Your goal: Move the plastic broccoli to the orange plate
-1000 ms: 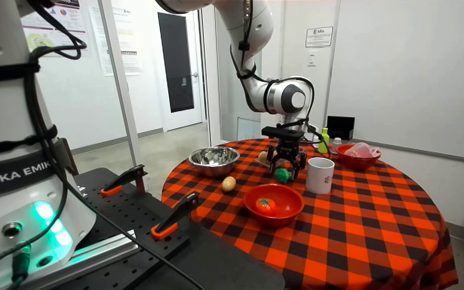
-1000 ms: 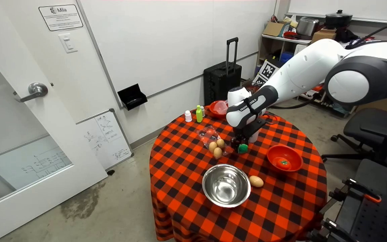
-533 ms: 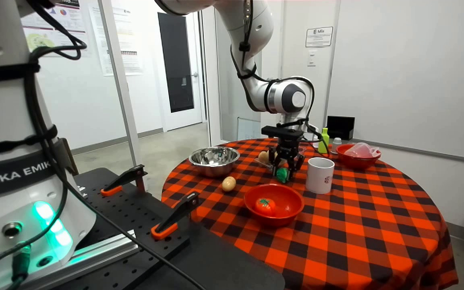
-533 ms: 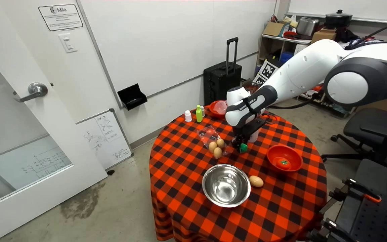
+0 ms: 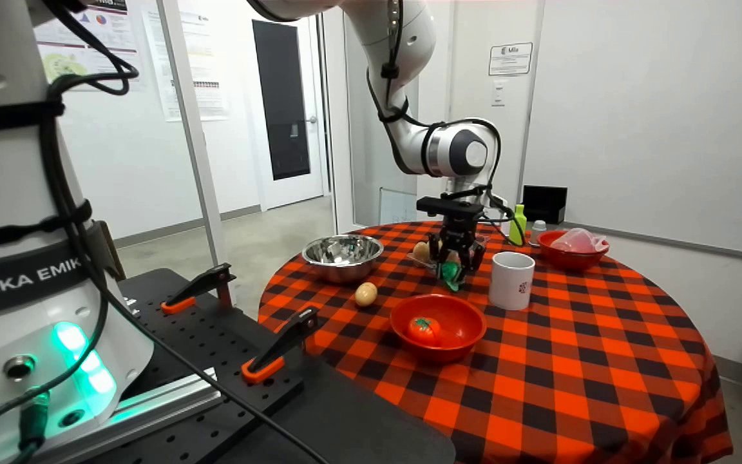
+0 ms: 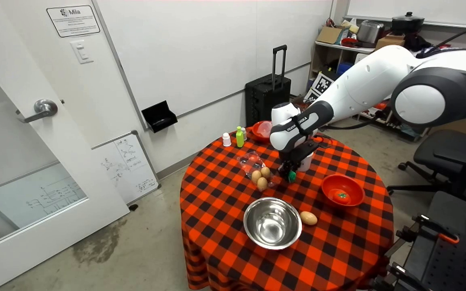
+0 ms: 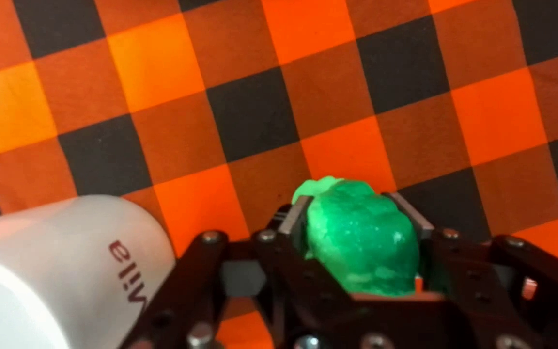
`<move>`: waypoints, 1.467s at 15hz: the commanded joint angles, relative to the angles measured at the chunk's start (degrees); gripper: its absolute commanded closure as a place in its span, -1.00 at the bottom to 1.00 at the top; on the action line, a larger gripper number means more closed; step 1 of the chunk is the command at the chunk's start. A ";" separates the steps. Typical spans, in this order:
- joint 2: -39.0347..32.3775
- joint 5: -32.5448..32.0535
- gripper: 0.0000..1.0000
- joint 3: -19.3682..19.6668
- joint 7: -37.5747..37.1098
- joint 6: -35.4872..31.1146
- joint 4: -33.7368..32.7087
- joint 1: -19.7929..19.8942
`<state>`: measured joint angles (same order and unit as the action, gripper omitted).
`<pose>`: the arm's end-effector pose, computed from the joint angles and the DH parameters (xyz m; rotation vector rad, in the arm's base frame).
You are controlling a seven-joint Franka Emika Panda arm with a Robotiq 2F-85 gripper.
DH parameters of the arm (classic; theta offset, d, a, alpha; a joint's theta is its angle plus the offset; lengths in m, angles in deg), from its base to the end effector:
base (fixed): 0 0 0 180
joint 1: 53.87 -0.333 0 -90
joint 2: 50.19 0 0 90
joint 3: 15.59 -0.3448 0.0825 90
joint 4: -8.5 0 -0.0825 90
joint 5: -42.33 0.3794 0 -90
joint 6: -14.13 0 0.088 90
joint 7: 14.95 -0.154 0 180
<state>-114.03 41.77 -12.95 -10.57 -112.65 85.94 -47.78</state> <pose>0.6869 -0.1022 -0.0040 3.0928 -0.0751 -0.3987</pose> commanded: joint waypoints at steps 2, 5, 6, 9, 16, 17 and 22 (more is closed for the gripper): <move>6.51 -0.90 0.84 0.20 -0.49 -1.51 6.89 -1.39; 11.18 -0.87 0.99 0.20 -0.71 -2.50 11.82 -1.91; 12.66 -0.87 0.90 0.24 -0.76 -2.75 13.40 -2.01; 17.23 -0.39 0.96 0.21 -1.28 -3.78 18.71 -1.96; 24.56 1.65 0.95 1.00 -5.36 -6.09 30.03 -0.86; 25.11 2.17 0.95 1.30 -6.54 -6.00 31.35 -0.59; 27.80 7.13 0.95 2.02 -8.78 -8.07 39.07 2.47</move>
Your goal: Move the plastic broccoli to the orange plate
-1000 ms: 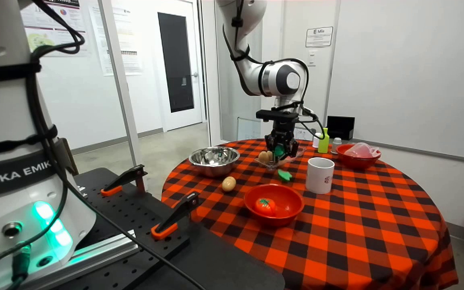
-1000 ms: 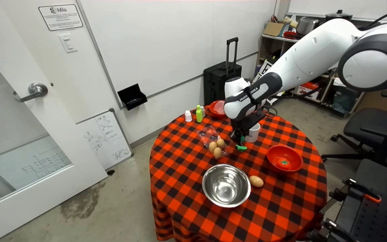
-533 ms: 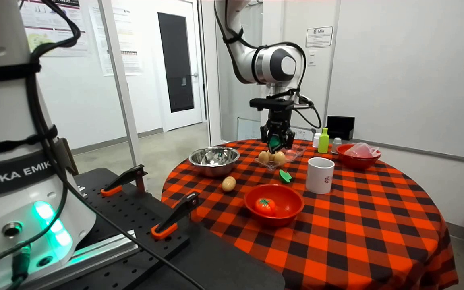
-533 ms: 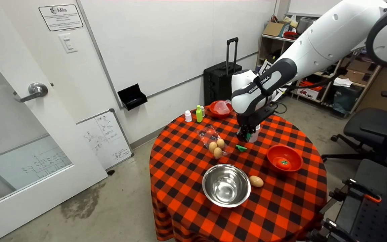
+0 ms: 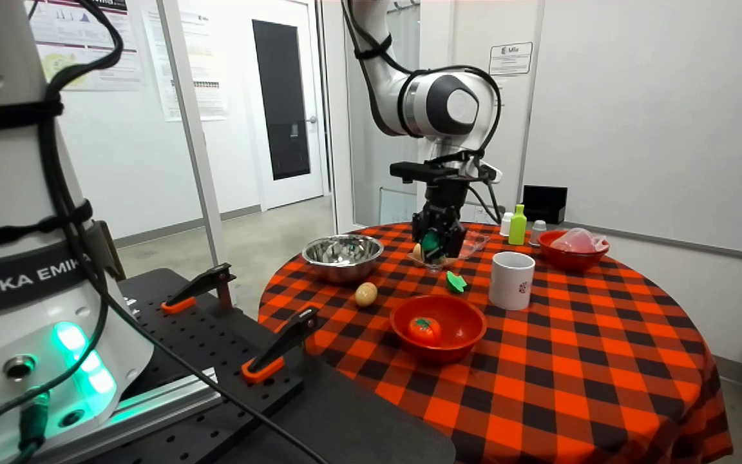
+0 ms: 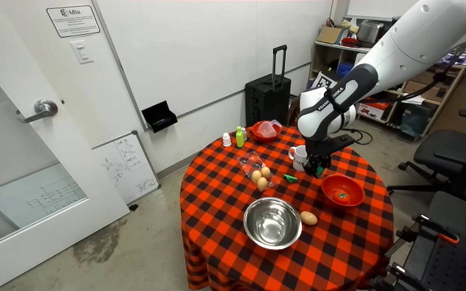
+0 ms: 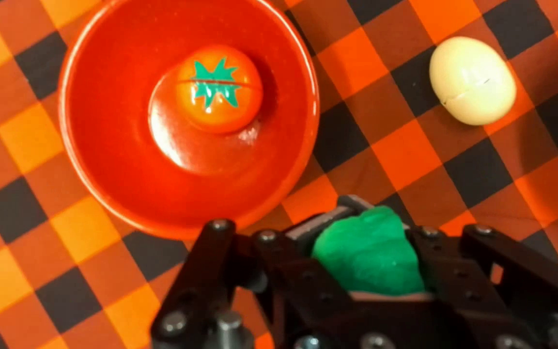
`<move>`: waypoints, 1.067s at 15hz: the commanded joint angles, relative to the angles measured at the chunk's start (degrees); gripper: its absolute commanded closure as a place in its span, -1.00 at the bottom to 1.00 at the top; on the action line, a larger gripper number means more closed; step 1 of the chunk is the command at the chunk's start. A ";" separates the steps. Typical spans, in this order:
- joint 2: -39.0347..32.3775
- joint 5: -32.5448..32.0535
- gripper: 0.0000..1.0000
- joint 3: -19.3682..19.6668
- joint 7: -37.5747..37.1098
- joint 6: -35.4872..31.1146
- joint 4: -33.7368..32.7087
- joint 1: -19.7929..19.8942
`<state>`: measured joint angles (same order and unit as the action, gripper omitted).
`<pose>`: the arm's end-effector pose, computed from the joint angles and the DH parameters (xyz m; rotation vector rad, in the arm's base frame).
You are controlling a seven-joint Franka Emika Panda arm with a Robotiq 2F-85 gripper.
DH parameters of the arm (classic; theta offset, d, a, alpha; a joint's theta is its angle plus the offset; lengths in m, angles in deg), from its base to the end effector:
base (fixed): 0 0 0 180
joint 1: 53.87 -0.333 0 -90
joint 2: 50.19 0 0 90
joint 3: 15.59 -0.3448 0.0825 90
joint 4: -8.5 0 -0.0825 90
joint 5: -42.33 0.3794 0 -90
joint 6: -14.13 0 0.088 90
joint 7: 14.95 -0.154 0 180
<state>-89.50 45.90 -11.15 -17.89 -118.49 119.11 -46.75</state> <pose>0.5710 -0.1152 0.0884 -3.0634 0.4506 0.4664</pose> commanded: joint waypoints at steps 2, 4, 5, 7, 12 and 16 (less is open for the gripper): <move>3.95 5.55 0.95 0.39 -1.57 -3.91 8.79 2.95; 4.43 8.01 0.95 0.35 -1.23 -5.43 11.10 4.42; 4.34 9.10 0.94 0.26 -1.09 -5.99 11.80 5.07; 3.71 10.66 0.89 0.30 -0.81 -6.66 12.35 6.17; 1.34 11.04 0.97 1.68 -2.40 -9.36 11.33 6.49; -0.24 10.66 0.21 2.39 -4.31 -10.04 9.68 6.34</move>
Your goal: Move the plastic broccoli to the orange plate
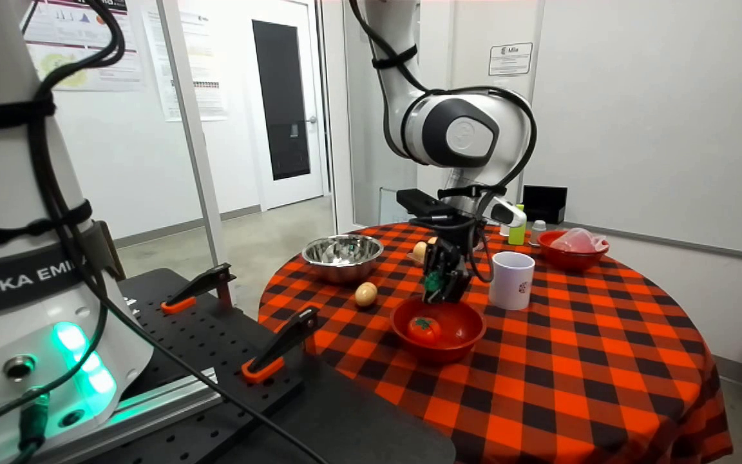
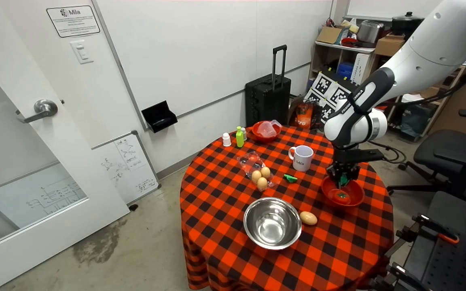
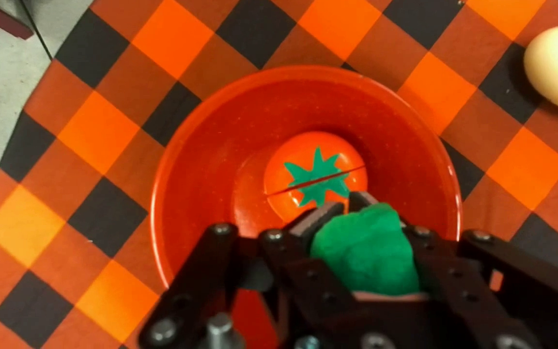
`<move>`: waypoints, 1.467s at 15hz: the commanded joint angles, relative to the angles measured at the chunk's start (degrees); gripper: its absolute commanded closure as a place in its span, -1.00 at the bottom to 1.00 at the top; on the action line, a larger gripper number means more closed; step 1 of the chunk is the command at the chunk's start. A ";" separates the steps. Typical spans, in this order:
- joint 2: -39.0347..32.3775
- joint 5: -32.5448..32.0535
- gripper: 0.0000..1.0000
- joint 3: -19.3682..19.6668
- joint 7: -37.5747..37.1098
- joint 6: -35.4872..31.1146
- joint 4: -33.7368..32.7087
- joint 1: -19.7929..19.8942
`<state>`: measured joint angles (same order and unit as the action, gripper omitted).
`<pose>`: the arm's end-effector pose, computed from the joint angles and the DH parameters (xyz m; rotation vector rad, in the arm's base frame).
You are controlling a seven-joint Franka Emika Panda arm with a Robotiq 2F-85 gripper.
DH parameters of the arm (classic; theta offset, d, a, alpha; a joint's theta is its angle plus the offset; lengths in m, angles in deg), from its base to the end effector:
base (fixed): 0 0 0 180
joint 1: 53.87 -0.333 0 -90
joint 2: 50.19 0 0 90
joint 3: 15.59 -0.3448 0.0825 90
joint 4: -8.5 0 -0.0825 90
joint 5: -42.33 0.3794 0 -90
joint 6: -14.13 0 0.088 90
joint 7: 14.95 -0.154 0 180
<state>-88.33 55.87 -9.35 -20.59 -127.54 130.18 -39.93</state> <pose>0.4912 -0.1810 0.0538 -2.8672 0.9603 0.4523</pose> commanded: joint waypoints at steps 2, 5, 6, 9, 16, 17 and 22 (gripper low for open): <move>-1.94 0.63 -0.12 0.69 -2.05 -0.79 -2.08 -0.47; -2.66 0.59 -0.57 0.76 -2.66 -0.58 -2.90 -0.52; -2.84 0.58 -0.69 0.80 -2.90 -0.47 -3.12 -0.55; -3.13 0.56 -0.99 0.88 -3.66 -0.59 -3.37 -0.75; -0.88 0.06 -1.00 0.37 -3.03 -0.73 -1.99 -1.40; -0.24 -0.04 -1.00 -0.22 -1.71 -0.78 -1.72 -1.26; 4.10 -1.47 -1.00 -3.98 8.24 -0.16 -0.80 -0.89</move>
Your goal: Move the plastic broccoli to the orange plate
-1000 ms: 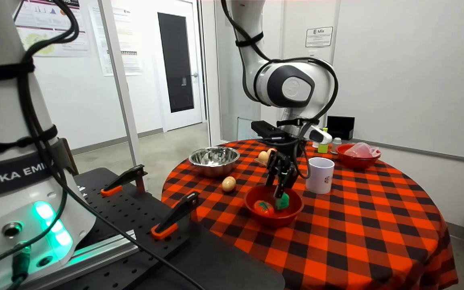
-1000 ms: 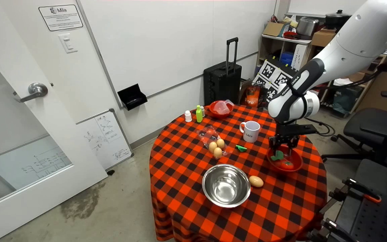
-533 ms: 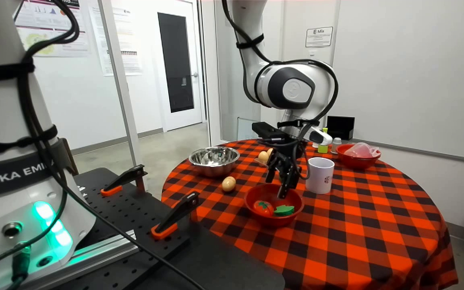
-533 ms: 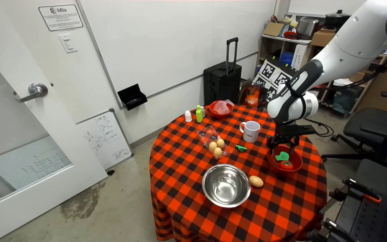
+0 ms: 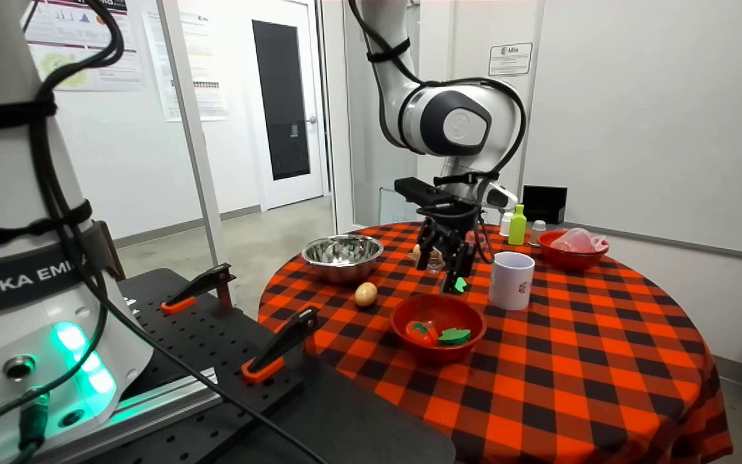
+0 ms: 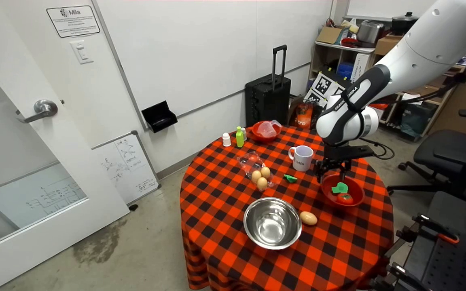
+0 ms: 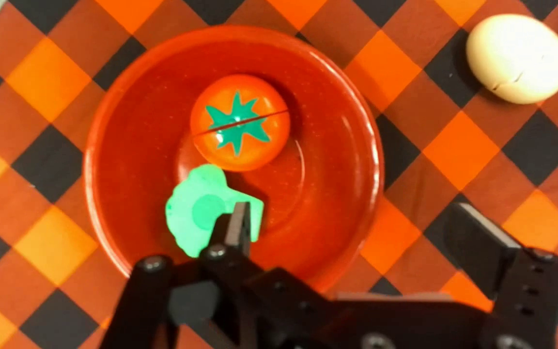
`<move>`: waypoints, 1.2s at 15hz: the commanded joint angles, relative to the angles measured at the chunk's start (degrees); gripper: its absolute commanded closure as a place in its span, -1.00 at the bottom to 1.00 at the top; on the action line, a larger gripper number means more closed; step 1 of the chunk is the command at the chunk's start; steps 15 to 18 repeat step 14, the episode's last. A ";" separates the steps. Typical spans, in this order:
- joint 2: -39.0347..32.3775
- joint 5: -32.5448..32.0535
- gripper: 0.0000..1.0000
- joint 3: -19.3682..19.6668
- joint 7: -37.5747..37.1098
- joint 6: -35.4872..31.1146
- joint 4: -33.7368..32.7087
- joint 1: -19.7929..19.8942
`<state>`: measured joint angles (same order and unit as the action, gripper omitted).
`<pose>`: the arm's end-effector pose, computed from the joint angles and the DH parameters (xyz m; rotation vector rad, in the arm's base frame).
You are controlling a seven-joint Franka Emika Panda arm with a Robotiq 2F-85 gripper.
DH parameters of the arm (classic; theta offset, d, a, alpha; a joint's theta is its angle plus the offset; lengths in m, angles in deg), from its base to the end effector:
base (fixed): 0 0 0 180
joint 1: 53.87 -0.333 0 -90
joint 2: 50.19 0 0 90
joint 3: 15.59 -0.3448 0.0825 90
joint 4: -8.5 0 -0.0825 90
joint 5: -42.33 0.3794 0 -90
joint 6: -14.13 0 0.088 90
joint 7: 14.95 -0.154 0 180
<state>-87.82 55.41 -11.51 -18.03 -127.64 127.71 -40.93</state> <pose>0.5236 -0.1577 0.0687 -2.9073 0.8040 0.3728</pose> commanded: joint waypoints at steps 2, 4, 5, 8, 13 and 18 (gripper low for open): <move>4.36 -0.87 -1.00 -3.70 10.42 1.60 0.60 0.71; 4.41 -0.45 -1.00 -5.60 15.42 4.03 -0.86 1.48; 4.33 -0.40 -1.00 -6.35 17.86 5.40 -1.56 1.73; 3.61 -1.35 -1.00 -7.41 24.37 11.25 -4.08 1.80; 3.67 -0.02 -1.00 -6.10 20.86 8.12 -2.59 0.53; 3.65 -0.03 -1.00 -6.07 20.86 8.12 -2.59 0.54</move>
